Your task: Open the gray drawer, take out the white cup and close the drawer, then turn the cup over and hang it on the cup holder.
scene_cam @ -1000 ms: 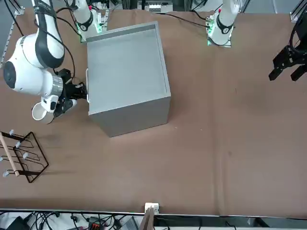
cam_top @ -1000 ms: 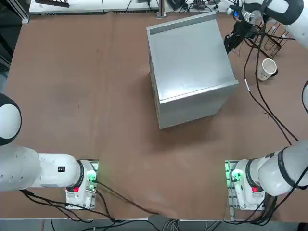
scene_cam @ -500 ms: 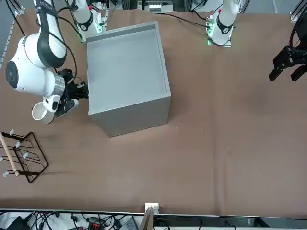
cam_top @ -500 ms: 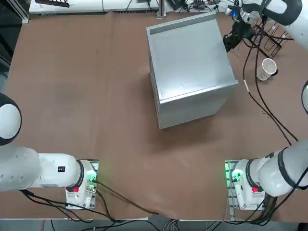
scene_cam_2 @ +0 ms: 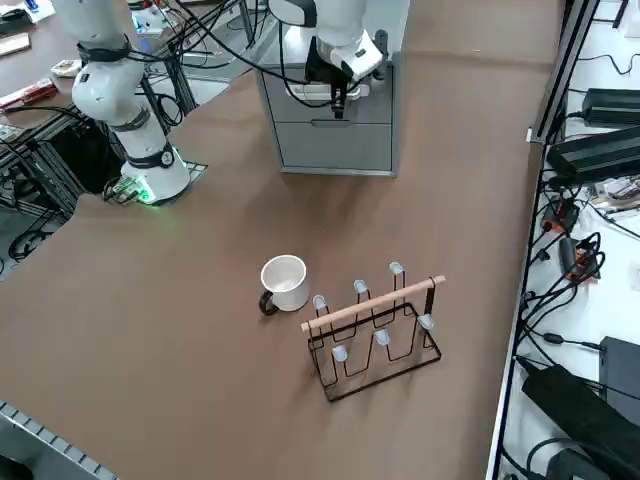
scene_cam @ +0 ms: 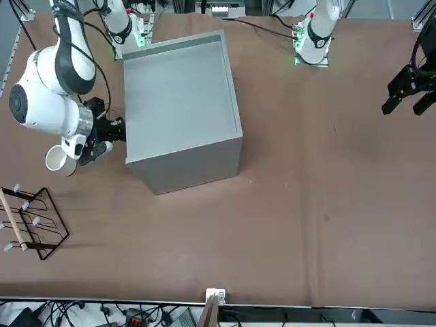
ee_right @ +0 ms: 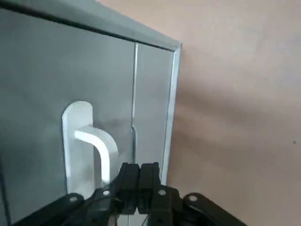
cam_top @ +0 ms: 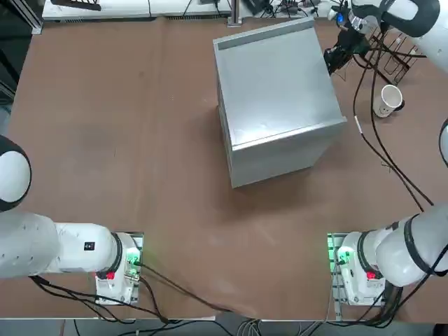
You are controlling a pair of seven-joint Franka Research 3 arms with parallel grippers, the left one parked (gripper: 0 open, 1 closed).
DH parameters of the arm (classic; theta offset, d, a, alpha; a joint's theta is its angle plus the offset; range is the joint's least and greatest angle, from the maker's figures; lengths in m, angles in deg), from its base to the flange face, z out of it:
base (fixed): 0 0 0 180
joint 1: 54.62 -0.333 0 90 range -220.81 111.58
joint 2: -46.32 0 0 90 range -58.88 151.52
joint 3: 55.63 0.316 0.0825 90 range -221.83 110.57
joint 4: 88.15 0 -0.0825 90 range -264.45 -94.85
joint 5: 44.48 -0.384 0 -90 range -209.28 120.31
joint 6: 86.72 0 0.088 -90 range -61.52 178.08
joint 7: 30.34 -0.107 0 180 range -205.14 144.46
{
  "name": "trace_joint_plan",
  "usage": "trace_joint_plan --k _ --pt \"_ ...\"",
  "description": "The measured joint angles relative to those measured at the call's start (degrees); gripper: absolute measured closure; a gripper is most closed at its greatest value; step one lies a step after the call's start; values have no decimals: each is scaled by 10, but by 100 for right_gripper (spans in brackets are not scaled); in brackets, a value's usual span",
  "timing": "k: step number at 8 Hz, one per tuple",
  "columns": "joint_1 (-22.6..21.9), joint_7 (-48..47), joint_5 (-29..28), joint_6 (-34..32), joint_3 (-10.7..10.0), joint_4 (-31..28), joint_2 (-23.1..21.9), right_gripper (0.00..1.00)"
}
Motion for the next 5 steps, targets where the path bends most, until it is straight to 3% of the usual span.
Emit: trace_joint_plan --k 3,5 --pt "9 -1 76 -45 -8 64 -10 96" --pt "40 0 96 -93 -12 121 -12 93"
